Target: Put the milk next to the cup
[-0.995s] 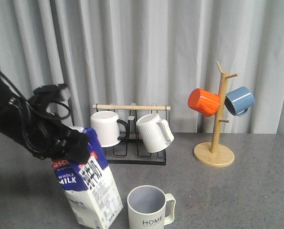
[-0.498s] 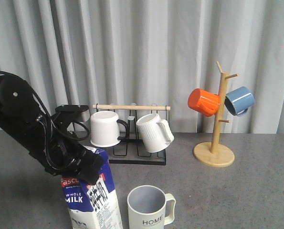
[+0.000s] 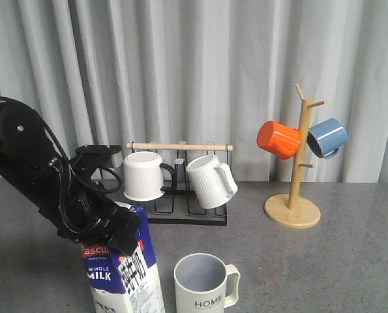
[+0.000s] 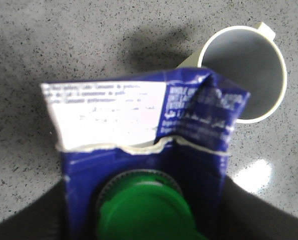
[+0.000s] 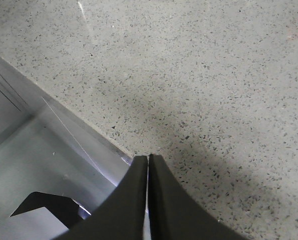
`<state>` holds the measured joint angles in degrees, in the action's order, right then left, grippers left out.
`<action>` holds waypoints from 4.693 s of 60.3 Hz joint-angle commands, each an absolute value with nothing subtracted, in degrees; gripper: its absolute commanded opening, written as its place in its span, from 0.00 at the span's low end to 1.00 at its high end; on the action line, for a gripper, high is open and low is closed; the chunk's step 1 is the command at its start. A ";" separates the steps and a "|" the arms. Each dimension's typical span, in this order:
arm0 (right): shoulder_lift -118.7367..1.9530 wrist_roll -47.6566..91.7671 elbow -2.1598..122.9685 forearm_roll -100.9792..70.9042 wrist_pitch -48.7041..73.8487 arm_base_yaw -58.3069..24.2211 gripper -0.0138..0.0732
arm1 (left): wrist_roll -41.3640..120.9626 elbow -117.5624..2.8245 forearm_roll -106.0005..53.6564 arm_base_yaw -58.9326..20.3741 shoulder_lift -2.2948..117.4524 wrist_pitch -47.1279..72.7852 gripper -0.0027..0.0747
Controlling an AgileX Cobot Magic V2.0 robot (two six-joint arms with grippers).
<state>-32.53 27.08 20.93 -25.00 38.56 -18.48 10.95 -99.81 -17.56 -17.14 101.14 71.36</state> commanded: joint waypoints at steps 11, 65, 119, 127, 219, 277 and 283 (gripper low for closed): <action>-32.64 27.05 22.53 -25.83 35.39 -18.22 0.15 | 10.46 -101.62 -19.44 -17.29 97.16 71.54 0.81; -32.64 27.05 22.53 -25.83 36.13 -18.22 0.15 | 8.69 -98.65 -3.74 -17.29 64.97 70.91 0.02; -32.64 27.11 22.53 -25.83 37.16 -18.22 0.15 | -4.52 -56.30 3.48 -17.29 22.11 61.15 0.02; -32.64 27.11 22.53 -25.83 37.16 -18.22 0.15 | -4.52 -56.32 3.48 -17.29 21.68 64.20 0.02; -32.56 27.11 22.53 -25.83 37.38 -18.22 0.15 | -5.88 2.63 4.55 1.75 -1.48 -2.91 0.03; -32.56 27.22 22.53 -25.83 37.38 -18.22 0.15 | -5.88 2.58 4.55 1.75 -1.39 -2.71 0.03; -32.56 27.22 22.53 -25.83 37.38 -18.22 0.15 | -5.88 2.58 4.55 1.75 -1.39 -2.71 0.03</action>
<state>-32.42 27.08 20.93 -25.00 39.70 -18.48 -5.35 1.41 4.60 1.66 -0.64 1.12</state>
